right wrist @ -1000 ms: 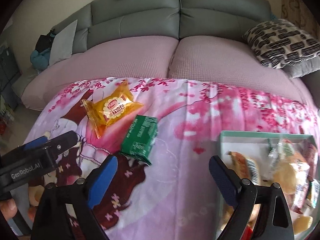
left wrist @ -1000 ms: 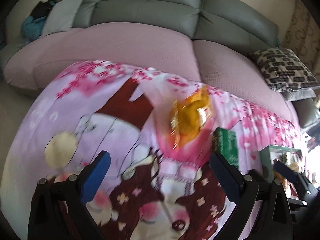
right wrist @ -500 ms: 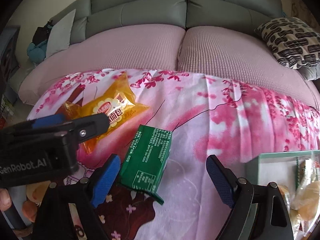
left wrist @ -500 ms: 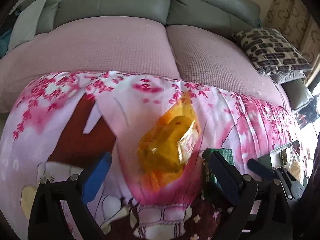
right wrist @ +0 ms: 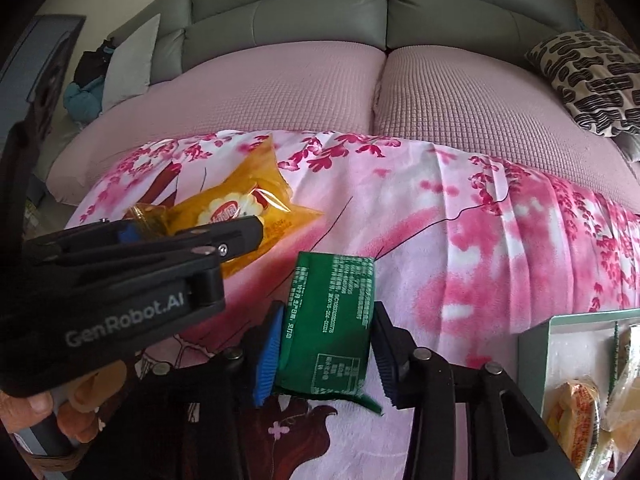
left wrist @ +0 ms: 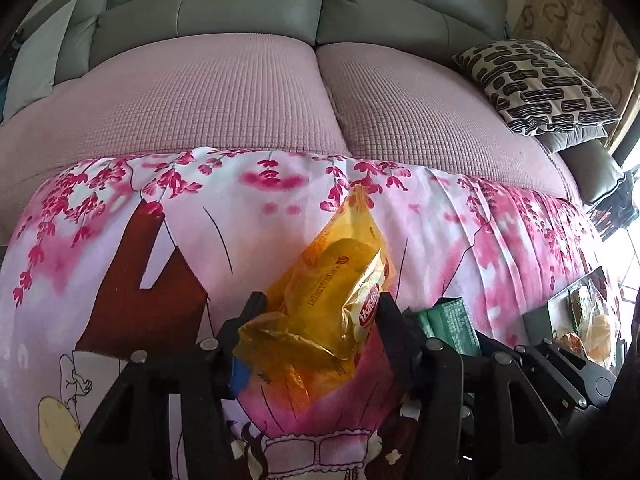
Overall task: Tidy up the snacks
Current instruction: 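Grasp the green packet with the right gripper while the left grasps the yellow bread bag, then carry the green packet and yellow bread bag over the tray and release both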
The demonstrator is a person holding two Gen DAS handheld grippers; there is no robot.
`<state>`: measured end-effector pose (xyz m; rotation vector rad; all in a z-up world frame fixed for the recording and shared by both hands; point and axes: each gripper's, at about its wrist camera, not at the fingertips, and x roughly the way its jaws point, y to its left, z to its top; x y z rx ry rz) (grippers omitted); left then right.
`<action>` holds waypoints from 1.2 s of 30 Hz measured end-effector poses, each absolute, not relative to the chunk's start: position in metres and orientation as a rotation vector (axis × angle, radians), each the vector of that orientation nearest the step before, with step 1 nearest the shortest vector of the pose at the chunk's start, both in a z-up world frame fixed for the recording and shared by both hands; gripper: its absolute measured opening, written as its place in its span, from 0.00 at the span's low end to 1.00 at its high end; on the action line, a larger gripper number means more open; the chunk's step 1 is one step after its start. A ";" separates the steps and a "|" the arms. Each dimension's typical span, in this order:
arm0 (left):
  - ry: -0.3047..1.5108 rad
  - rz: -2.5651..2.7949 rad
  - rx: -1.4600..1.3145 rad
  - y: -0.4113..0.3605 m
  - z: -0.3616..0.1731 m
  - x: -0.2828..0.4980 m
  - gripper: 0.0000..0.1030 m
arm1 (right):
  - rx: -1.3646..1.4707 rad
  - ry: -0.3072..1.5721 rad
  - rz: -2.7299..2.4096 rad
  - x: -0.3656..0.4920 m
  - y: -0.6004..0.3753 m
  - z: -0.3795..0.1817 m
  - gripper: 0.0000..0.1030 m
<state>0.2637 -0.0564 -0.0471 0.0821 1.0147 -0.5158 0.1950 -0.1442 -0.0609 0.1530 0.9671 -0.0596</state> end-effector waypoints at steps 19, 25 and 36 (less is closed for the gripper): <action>0.914 -0.399 -0.145 -0.017 -0.010 0.155 0.51 | 0.209 0.926 -0.047 0.098 -0.150 -0.019 0.41; 0.881 -0.374 -0.205 -0.017 -0.003 0.105 0.51 | 0.216 0.898 -0.058 0.053 -0.157 0.000 0.41; 0.812 -0.385 -0.170 -0.052 0.028 0.058 0.51 | 0.235 0.812 -0.135 -0.007 -0.201 0.032 0.41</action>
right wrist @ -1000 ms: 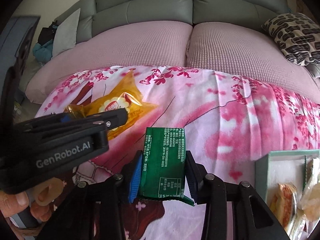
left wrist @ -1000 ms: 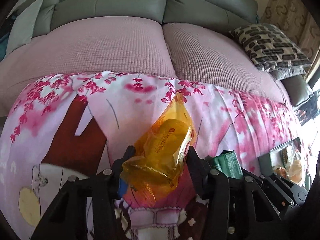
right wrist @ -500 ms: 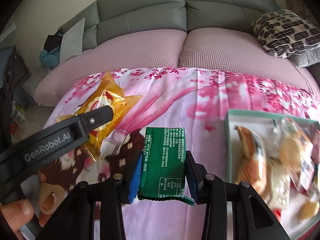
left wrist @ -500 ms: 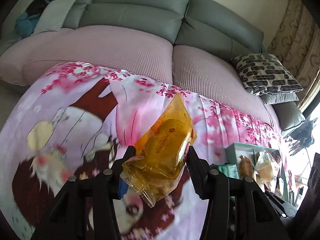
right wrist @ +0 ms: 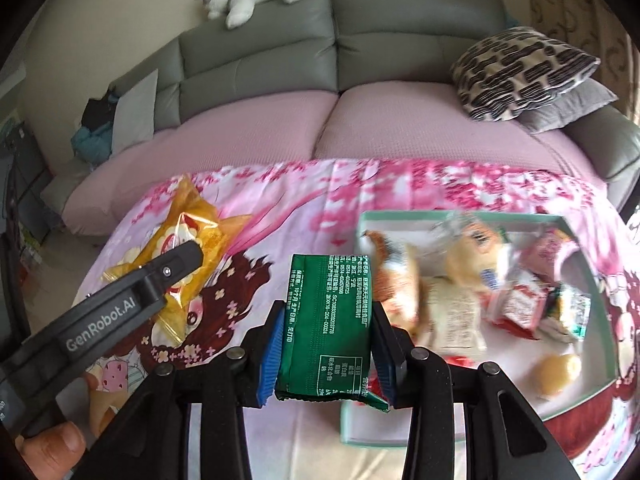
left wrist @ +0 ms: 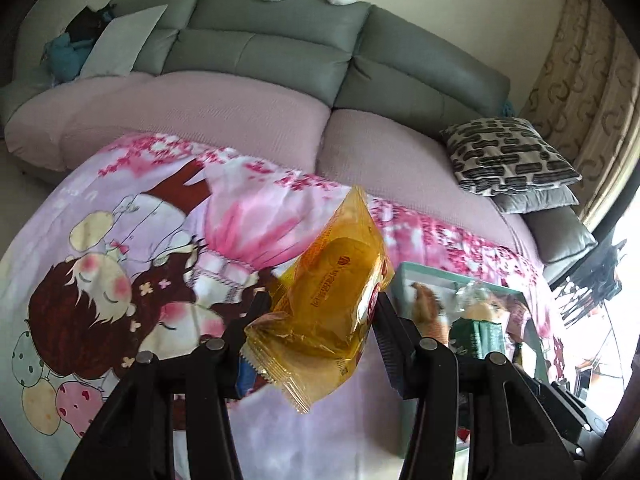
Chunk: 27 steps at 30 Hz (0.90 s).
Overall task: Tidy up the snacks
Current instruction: 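Carry the green packet and yellow bread bag over the tray and release both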
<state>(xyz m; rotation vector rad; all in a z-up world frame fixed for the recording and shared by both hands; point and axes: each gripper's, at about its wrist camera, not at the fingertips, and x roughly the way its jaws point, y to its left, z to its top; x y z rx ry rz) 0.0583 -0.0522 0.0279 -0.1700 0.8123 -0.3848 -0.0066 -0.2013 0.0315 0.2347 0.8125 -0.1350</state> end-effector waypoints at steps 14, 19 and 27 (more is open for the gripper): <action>0.767 -0.554 -0.036 -0.154 0.032 0.020 0.51 | 0.368 0.742 -0.355 -0.057 -0.313 0.040 0.41; 0.772 -0.601 0.019 -0.179 0.029 0.006 0.51 | 0.428 0.737 -0.444 -0.080 -0.352 0.036 0.41; 0.776 -0.650 0.074 -0.199 0.023 -0.011 0.51 | 0.475 0.731 -0.532 -0.102 -0.383 0.029 0.41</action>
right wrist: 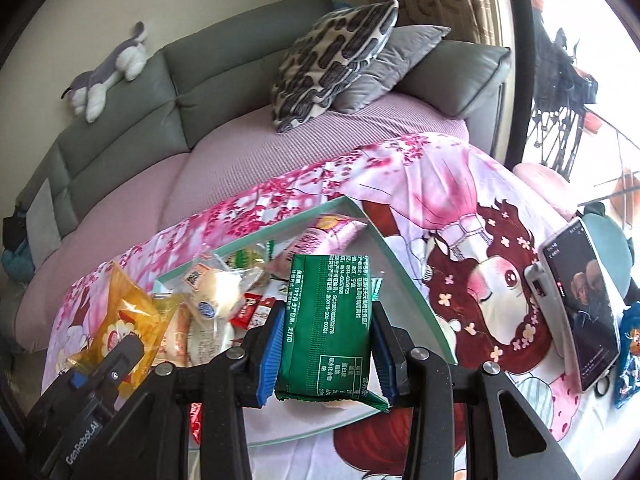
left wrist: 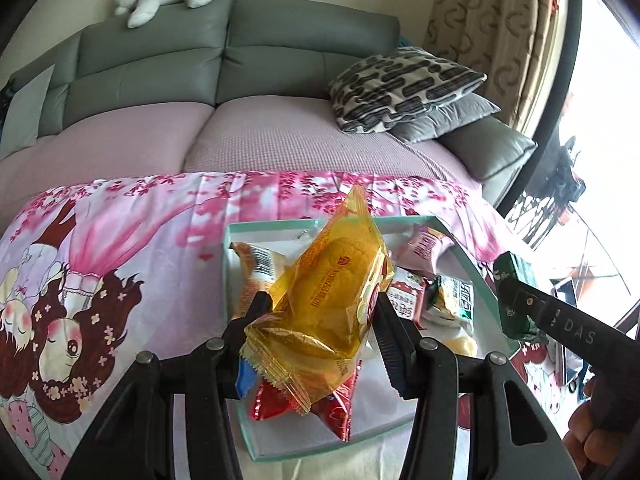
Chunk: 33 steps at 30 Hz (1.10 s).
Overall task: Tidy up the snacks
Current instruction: 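Carry the green packet and yellow bread bag over the tray and release both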
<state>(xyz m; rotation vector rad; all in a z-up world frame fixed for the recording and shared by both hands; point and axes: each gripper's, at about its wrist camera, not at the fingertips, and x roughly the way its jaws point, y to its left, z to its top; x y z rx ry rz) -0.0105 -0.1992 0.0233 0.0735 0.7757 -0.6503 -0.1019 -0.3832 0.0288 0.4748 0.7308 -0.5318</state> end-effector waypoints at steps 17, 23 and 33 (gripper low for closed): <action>0.793 -0.669 0.075 -0.204 0.010 -0.007 0.51 | 0.406 0.793 -0.465 -0.077 -0.360 0.013 0.41; 0.791 -0.674 0.068 -0.204 0.006 -0.006 0.52 | 0.403 0.808 -0.470 -0.073 -0.360 0.009 0.42; 0.783 -0.667 0.074 -0.202 0.007 -0.006 0.61 | 0.384 0.836 -0.467 -0.066 -0.356 0.003 0.42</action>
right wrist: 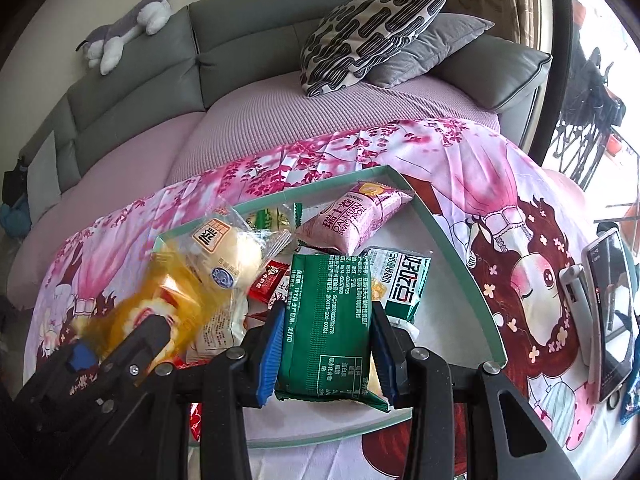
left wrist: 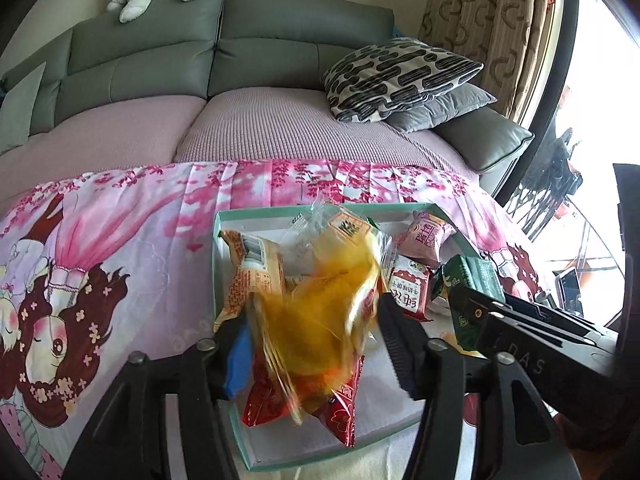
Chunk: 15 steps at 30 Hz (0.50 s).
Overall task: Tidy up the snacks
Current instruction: 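Carry the green packet and yellow bread bag over the tray and release both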
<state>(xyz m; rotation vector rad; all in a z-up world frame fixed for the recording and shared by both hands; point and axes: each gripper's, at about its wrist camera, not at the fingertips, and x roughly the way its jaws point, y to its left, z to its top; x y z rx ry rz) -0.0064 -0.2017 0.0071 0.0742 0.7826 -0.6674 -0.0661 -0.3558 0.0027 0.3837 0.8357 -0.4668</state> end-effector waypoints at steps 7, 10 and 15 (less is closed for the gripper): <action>0.764 -0.655 0.050 -0.192 0.015 -0.007 0.63 | 0.383 0.844 -0.467 -0.064 -0.356 0.000 0.42; 0.762 -0.631 0.042 -0.187 0.017 -0.005 0.65 | 0.380 0.844 -0.468 -0.064 -0.355 0.000 0.42; 0.783 -0.563 0.048 -0.178 0.011 0.003 0.66 | 0.373 0.853 -0.467 -0.062 -0.354 -0.002 0.45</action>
